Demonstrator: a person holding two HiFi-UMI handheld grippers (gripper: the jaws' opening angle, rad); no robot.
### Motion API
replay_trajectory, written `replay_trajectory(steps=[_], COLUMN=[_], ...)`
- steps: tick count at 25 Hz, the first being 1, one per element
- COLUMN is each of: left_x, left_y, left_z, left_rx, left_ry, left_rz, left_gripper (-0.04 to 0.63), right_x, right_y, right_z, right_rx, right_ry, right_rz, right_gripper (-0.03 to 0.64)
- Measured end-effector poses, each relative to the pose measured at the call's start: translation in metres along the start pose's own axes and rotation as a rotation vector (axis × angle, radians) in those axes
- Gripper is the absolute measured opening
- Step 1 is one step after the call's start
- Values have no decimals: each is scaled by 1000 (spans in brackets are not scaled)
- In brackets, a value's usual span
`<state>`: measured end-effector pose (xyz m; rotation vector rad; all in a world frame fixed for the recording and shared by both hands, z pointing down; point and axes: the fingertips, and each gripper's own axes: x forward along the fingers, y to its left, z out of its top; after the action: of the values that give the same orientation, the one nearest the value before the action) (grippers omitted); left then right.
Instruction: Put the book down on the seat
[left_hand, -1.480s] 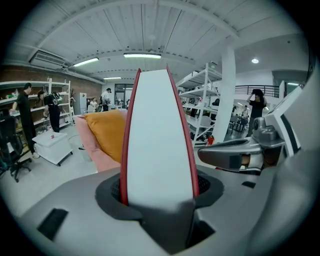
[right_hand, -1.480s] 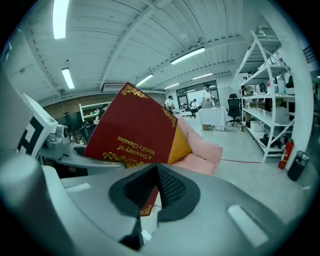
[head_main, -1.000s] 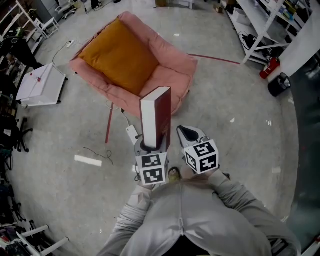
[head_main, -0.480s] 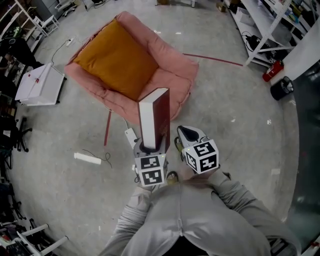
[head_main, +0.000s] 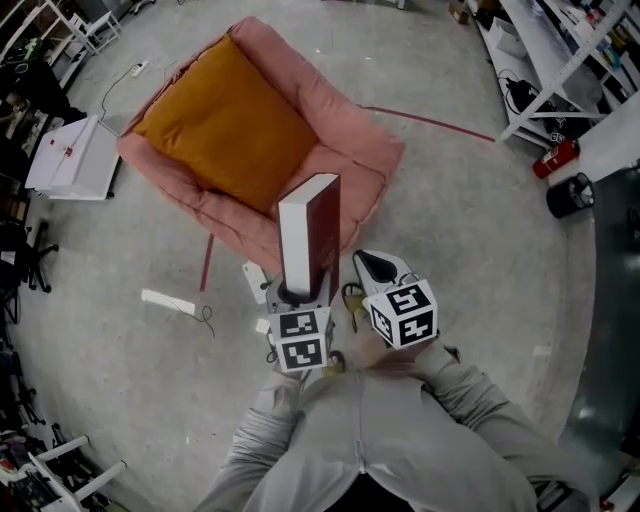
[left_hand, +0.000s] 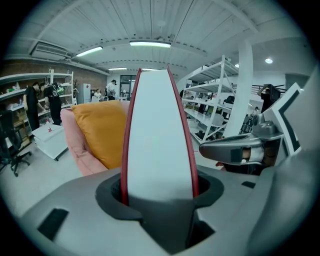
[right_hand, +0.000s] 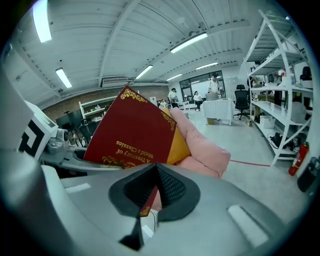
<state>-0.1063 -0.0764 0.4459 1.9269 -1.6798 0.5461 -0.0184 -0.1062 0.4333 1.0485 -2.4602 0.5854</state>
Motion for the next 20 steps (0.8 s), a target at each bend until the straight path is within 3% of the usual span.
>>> replay_trajectory(steps=[20], left_x=[161], left_y=[33], left_z=[18], left_rx=[-47], left_ry=[165], left_rz=[69], left_gripper=[255], right_x=[99], right_y=[-91], right_z=[3], right_rx=[38], right_ry=[166], right_rz=[79], right_gripper=[0])
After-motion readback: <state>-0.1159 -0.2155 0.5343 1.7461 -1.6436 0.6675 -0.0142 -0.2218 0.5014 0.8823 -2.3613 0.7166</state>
